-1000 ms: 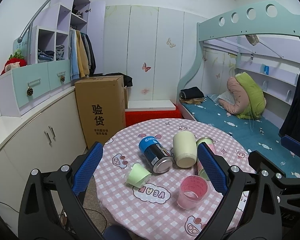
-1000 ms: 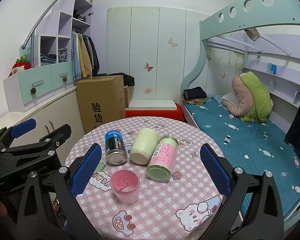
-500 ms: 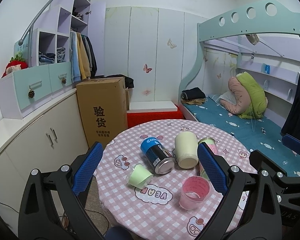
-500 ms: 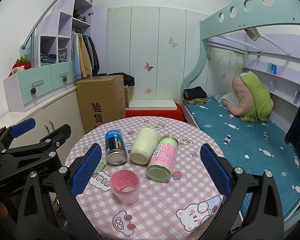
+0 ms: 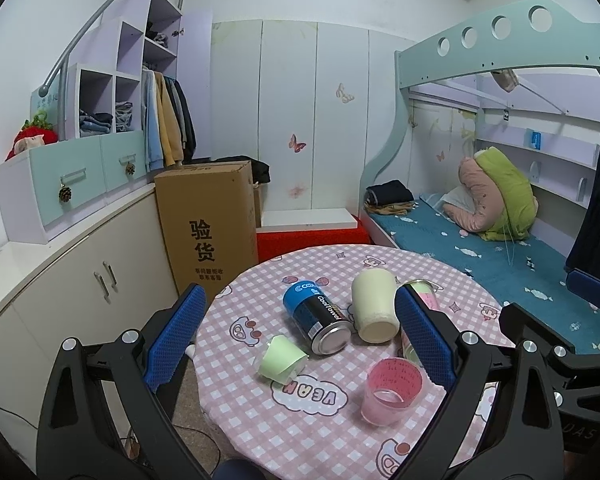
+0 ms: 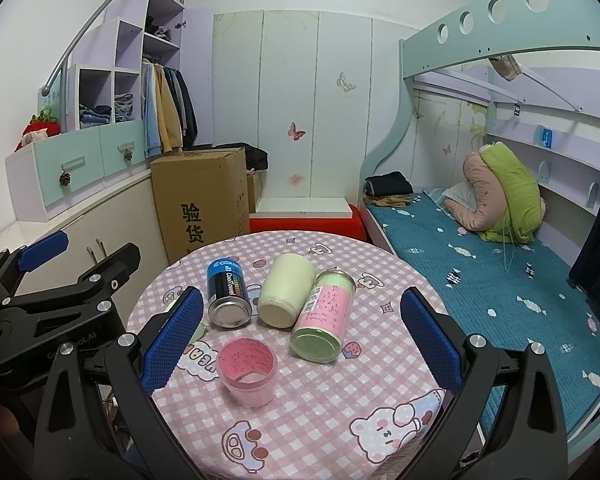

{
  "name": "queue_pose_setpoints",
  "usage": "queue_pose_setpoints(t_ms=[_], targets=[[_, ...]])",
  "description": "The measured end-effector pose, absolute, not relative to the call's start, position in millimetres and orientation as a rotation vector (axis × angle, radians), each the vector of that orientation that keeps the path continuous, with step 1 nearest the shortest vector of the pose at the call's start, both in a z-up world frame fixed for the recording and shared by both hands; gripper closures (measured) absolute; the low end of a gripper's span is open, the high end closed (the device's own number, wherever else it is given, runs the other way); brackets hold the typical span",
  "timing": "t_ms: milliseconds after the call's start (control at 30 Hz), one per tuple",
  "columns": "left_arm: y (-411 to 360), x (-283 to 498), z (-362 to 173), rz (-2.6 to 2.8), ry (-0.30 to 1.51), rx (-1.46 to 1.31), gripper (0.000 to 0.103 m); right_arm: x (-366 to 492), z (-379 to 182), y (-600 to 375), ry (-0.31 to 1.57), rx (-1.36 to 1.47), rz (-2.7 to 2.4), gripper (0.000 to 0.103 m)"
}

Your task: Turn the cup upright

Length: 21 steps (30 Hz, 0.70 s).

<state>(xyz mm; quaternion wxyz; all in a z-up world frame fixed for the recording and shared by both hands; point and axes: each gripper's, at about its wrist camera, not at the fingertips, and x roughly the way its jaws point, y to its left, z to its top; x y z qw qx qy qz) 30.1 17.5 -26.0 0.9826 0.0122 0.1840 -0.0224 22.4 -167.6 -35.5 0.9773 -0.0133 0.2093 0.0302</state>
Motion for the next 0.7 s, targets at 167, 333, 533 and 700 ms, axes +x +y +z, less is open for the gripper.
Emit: queue_pose_setpoints(t_ms=[167,333,533,700], targets=[[16.7,31.4,-25.3,-0.05,0.372,0.021,0.007,22.6,-35.5,-167.5,0.423,-0.026,0.061,0.008],[16.3,31.4,-25.2,-0.05,0.371,0.02,0.007,22.4,-35.5,-167.7,0.421,-0.026,0.062,0.008],[16.3,31.4,-25.3,-0.049,0.372,0.022,0.007,22.5,-35.6,-167.6,0.422,-0.026,0.062,0.008],[15.6,32.1,-25.0,-0.051,0.372,0.022,0.007,22.4,-35.5,-167.3,0.422,-0.025,0.061,0.008]])
